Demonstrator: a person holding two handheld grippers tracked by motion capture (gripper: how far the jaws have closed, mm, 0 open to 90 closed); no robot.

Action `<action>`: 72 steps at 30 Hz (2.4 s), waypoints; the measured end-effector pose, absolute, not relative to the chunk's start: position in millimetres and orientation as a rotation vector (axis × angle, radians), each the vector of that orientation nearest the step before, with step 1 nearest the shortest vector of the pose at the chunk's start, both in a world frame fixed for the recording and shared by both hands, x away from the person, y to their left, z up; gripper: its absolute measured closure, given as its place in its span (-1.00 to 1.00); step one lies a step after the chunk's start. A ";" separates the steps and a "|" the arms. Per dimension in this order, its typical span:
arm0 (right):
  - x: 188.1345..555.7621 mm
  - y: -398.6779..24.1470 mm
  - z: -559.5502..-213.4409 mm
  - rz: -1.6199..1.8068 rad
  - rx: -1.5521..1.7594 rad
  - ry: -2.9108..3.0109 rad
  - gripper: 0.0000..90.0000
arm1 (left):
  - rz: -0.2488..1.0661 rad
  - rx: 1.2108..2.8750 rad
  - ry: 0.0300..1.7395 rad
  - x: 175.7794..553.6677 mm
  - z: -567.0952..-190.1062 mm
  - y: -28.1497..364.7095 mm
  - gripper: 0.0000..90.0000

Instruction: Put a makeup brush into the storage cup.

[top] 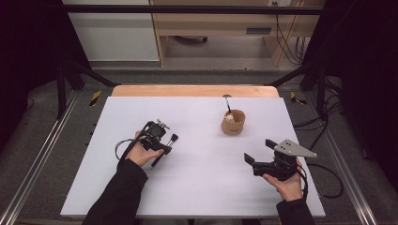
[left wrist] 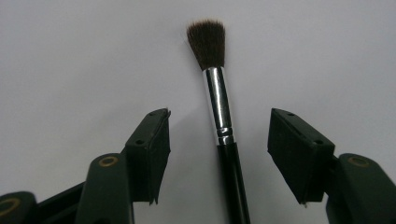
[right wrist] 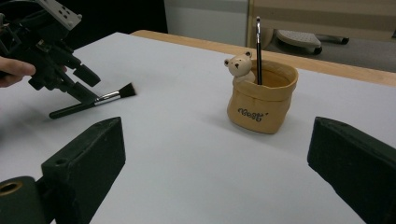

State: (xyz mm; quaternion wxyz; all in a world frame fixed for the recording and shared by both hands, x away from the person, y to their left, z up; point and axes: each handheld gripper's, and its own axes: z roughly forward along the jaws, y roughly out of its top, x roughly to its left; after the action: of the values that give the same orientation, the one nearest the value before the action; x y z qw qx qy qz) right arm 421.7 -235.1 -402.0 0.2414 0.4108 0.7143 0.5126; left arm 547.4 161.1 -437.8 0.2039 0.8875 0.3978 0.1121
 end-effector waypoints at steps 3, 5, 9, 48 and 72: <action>421.7 -234.7 -402.1 1.403 1.126 1.956 -0.89 | 0.297 2.500 1.106 548.3 -440.7 160.0 -0.04; 421.8 -234.7 -402.2 1.402 1.124 1.956 -0.89 | 0.286 2.519 1.101 548.2 -442.5 158.6 0.02; 421.9 -234.8 -402.3 1.402 1.125 1.957 -0.89 | 0.275 2.548 1.092 548.1 -445.0 156.9 0.15; 421.5 -233.8 -401.9 1.405 1.124 1.959 -0.89 | 0.230 2.585 1.074 547.1 -447.4 155.1 0.73; 420.5 -232.7 -400.6 1.415 1.126 1.958 -0.89 | 0.328 2.443 0.976 520.5 -423.3 167.4 0.73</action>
State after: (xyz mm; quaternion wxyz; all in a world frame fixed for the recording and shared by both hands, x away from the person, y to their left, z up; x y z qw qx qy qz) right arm 420.5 -232.7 -400.6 0.2359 0.4106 0.7139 0.5158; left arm 520.5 167.4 -423.3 0.2428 0.8940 0.3570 0.1200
